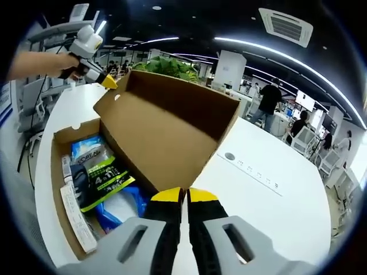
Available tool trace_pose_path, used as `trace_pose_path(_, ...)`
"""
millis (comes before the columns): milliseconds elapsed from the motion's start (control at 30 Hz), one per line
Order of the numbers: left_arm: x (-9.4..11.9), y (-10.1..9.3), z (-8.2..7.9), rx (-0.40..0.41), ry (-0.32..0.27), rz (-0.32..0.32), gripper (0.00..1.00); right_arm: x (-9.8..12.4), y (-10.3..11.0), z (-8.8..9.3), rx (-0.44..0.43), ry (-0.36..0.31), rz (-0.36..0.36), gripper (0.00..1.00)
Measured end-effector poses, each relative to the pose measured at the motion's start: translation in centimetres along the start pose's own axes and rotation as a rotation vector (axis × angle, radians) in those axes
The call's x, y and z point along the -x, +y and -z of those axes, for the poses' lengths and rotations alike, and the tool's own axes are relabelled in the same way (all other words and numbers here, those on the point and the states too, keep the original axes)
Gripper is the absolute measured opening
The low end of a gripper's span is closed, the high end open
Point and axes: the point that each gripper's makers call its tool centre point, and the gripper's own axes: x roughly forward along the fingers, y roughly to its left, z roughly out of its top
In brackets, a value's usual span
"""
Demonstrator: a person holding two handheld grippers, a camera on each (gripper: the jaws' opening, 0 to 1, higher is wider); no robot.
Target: Operate the shoe box by opening the lid, removing the specified soft item, and placing it in the target area until the item is outside and the box remains undamaged.
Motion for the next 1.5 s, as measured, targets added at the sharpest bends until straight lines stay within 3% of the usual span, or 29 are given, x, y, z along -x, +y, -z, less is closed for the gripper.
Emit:
trace_pose_path(200, -0.3, -0.4, 1.8, 0.003, 0.051, -0.025, 0.04, 0.0, -0.1, 0.0, 0.0, -0.001, 0.003, 0.01)
trace_pose_path(400, 0.6, -1.2, 3.5, 0.054, 0.044, -0.05, 0.1, -0.2, -0.2, 0.0, -0.002, 0.001, 0.002, 0.01)
trace_pose_path(667, 1.8, -2.3, 5.2, 0.063, 0.044, -0.073, 0.03, -0.5, -0.5, 0.0, -0.01, 0.003, 0.001, 0.01)
trace_pose_path(933, 2.3, -2.2, 5.9, 0.063, 0.041, -0.089, 0.0, -1.0, -0.7, 0.0, -0.009, 0.006, -0.002, 0.01)
trace_pose_path(1500, 0.8, -2.0, 5.5, 0.063, 0.048, -0.068, 0.0, -2.0, -0.8, 0.0, -0.035, 0.007, -0.024, 0.01)
